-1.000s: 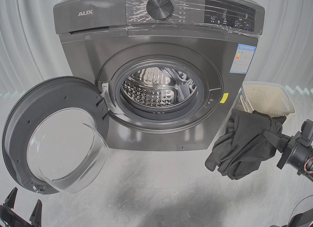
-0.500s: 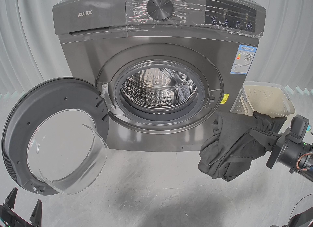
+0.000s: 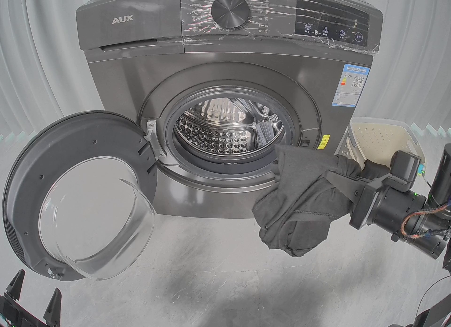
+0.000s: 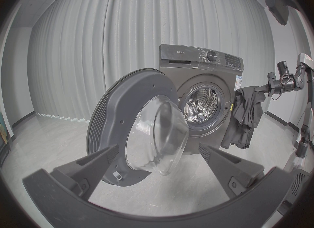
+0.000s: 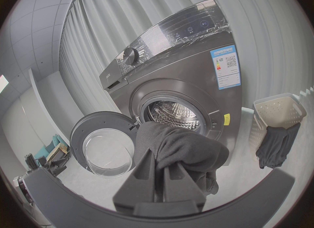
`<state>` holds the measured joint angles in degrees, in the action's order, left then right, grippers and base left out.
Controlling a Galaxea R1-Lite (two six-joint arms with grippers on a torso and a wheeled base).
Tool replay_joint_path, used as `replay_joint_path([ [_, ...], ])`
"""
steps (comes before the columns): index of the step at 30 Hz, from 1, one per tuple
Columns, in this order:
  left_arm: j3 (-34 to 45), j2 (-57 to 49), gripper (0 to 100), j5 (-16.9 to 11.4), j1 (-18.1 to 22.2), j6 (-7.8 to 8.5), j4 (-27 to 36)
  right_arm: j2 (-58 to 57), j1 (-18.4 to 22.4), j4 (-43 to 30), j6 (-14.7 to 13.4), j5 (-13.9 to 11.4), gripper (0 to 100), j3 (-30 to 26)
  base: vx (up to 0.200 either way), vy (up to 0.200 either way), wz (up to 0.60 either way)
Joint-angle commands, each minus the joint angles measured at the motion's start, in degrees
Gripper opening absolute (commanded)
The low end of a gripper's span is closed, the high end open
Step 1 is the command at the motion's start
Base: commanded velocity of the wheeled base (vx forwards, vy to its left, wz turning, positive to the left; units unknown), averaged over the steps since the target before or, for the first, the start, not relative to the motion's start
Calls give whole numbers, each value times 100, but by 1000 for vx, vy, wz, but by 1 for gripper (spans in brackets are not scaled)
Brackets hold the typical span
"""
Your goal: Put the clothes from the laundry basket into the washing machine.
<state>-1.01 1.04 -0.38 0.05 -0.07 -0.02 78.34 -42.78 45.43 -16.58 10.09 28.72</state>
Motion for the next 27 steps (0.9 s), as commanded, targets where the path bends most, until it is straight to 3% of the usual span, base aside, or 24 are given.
replay_joint_path([
  [1, 101, -104, 100, -15, 4, 16, -6, 569, -90, 247, -56, 28, 0, 195, 0, 0, 0],
  [18, 101, -104, 100, -129, 4, 16, -103, 1210, -319, 800, -258, 45, 0, 529, 0, 0, 0],
  [19, -22, -104, 100, -156, 13, -81, -288, 1263, -319, 800, -258, 45, 0, 547, 0, 0, 0],
  [21, -453, -7, 100, -287, 39, -81, -516, 1333, -319, 809, -267, 54, 0, 573, 0, 0, 0],
  [24, -663, 406, 100, -1078, 268, 166, -507, 1518, -328, 950, -249, 230, 0, 670, 0, 0, 0],
  [25, -655, 538, 100, -1439, 408, 218, -507, 1615, -337, 1064, -249, 318, 0, 714, 0, 0, 0],
  [26, -655, 617, 100, -1606, 470, 236, -499, 1667, -345, 1108, -241, 344, 0, 731, 0, 0, 0],
  [27, -672, 898, 100, -2089, 646, 227, -507, 1799, -354, 1301, -241, 406, 0, 802, 0, 0, 0],
])
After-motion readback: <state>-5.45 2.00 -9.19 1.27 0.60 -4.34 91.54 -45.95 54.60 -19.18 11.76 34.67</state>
